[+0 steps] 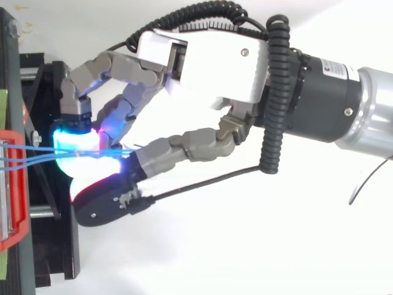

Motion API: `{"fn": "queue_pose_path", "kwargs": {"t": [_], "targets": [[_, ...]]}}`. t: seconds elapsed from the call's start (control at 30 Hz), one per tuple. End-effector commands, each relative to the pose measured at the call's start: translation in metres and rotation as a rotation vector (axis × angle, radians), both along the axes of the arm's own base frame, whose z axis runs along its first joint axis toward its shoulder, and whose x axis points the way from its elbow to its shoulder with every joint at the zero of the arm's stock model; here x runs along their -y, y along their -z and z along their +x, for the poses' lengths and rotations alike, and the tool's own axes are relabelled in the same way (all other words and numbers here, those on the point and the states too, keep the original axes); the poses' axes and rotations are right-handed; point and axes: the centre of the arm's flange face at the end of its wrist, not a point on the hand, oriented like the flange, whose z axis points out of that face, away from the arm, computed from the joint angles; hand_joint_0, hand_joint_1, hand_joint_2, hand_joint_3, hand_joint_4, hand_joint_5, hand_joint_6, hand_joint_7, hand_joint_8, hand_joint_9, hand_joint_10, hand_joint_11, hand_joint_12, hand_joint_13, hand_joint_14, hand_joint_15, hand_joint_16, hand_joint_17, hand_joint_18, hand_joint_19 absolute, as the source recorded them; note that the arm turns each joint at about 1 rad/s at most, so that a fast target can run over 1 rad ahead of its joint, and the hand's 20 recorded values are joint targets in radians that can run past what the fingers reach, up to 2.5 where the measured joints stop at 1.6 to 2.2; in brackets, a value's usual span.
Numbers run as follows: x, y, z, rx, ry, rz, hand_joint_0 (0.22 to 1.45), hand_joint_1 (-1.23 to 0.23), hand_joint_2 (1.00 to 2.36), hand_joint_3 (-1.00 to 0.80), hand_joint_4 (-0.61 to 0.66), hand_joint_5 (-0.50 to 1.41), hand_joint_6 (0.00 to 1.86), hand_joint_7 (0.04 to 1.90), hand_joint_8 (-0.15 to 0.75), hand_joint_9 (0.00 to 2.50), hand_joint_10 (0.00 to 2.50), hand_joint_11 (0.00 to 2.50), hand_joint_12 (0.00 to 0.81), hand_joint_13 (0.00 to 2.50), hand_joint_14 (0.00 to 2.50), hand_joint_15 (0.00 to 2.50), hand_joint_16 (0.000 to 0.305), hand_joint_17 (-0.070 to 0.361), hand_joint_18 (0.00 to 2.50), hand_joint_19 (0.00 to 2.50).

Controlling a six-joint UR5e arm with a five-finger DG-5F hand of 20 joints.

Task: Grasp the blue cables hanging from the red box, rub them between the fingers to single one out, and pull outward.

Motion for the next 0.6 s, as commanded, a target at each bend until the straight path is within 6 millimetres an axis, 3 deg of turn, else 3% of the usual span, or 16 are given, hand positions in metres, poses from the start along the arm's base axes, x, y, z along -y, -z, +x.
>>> {"fn": "queue_pose_path", "kwargs": {"t": [0.0,0.3,0.57], "targets": [[0.0002,-0.0001,0.0000,0.001,0.000,0.005,0.53,-0.63,1.00,-0.50,0.15,-0.12,0.85,0.97,0.333,1.14,0.02,0.64,0.383,0.90,0.02,0.42,0.054,0.123,0.85,0.49],[0.0002,0.0007,-0.0003,-0.001,0.000,0.007,0.59,-0.56,1.01,-0.41,0.13,-0.11,0.84,1.01,0.330,1.18,0.02,0.66,0.372,0.93,0.02,0.41,0.051,0.116,0.85,0.51],[0.0007,0.0004,-0.0001,0.003,0.005,0.008,0.59,-0.71,1.01,-0.16,0.13,-0.11,0.87,1.05,0.361,1.19,0.02,0.66,0.397,0.93,0.02,0.38,0.057,0.129,0.91,0.47]]}}
